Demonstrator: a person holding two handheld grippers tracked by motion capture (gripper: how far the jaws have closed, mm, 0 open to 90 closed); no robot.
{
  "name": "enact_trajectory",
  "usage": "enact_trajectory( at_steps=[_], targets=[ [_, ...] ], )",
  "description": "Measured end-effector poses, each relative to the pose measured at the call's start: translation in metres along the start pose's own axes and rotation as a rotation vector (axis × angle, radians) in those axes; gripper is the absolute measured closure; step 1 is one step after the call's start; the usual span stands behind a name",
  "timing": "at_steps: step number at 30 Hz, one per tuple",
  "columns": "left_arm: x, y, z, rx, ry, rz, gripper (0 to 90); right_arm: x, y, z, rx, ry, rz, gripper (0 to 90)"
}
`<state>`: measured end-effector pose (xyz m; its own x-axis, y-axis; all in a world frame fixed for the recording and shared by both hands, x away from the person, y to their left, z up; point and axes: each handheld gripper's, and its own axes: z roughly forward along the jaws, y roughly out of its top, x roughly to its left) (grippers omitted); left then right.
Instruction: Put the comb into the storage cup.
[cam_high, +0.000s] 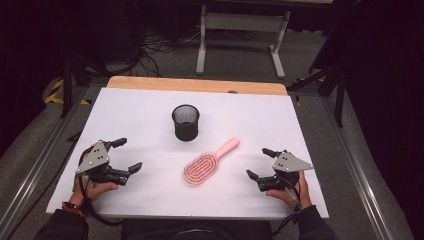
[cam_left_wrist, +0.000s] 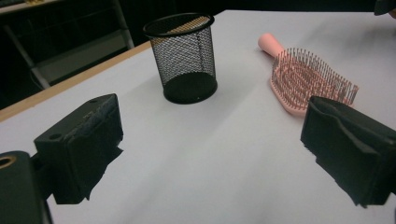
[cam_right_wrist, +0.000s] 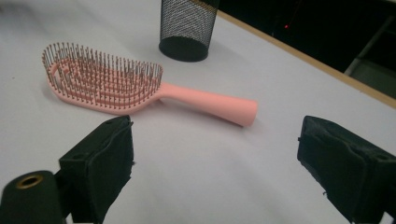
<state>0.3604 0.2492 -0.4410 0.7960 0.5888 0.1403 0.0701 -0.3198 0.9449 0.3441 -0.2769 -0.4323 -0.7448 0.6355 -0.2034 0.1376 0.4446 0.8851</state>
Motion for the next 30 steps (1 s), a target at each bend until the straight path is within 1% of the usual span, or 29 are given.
enact_trajectory(
  at_steps=[1,4,5,8,9,11,13,16,17,19,20,22,24,27,28,30],
  targets=[
    [0.000,0.000,0.001,0.004,-0.004,-0.003,6.8,0.000,0.000,0.000,0.000,0.000,0.000,11.5],
    [-0.001,-0.001,0.001,0.011,-0.004,0.001,5.9,0.001,0.001,0.002,0.033,0.047,-0.007,11.4],
    [-0.001,-0.001,0.000,0.008,-0.005,-0.002,5.7,0.001,0.002,0.003,0.039,0.055,-0.007,10.8],
    [-0.001,-0.002,-0.002,0.002,-0.011,-0.004,4.4,0.001,0.006,0.005,0.057,0.065,-0.019,9.6],
    [-0.001,-0.003,-0.004,0.002,-0.010,0.002,4.0,0.001,0.007,0.005,0.066,0.070,-0.024,8.9],
    [-0.002,-0.003,-0.005,-0.006,-0.006,-0.004,3.8,0.002,0.012,0.008,0.086,0.079,-0.041,8.7],
    [-0.001,-0.003,-0.005,-0.003,-0.007,-0.004,3.7,0.003,0.017,0.010,0.102,0.083,-0.070,8.8],
    [-0.001,-0.004,-0.003,0.015,-0.003,-0.001,3.6,0.001,0.024,0.013,0.124,0.097,-0.097,9.7],
    [-0.001,-0.004,-0.003,0.015,-0.005,-0.008,3.5,-0.001,0.027,0.015,0.129,0.102,-0.107,10.2],
    [0.000,-0.005,-0.003,0.012,-0.005,-0.011,3.5,-0.004,0.033,0.020,0.144,0.116,-0.135,10.7],
    [0.000,-0.005,-0.003,0.010,-0.005,-0.014,3.5,-0.005,0.036,0.023,0.155,0.133,-0.149,11.1],
    [0.000,-0.005,-0.002,0.013,-0.010,-0.013,3.5,-0.008,0.044,0.032,0.197,0.174,-0.193,11.6],
    [0.000,-0.005,-0.001,0.021,-0.022,-0.010,3.5,-0.011,0.052,0.042,0.251,0.212,-0.251,13.3],
    [-0.003,-0.005,0.001,0.043,-0.030,0.011,3.9,-0.015,0.064,0.056,0.313,0.259,-0.315,15.5],
    [-0.004,-0.005,0.002,0.044,-0.033,0.015,3.9,-0.015,0.070,0.062,0.340,0.276,-0.353,16.7],
    [-0.004,-0.005,0.003,0.042,-0.040,0.012,3.9,-0.014,0.079,0.072,0.378,0.295,-0.406,18.6]
  ],
)
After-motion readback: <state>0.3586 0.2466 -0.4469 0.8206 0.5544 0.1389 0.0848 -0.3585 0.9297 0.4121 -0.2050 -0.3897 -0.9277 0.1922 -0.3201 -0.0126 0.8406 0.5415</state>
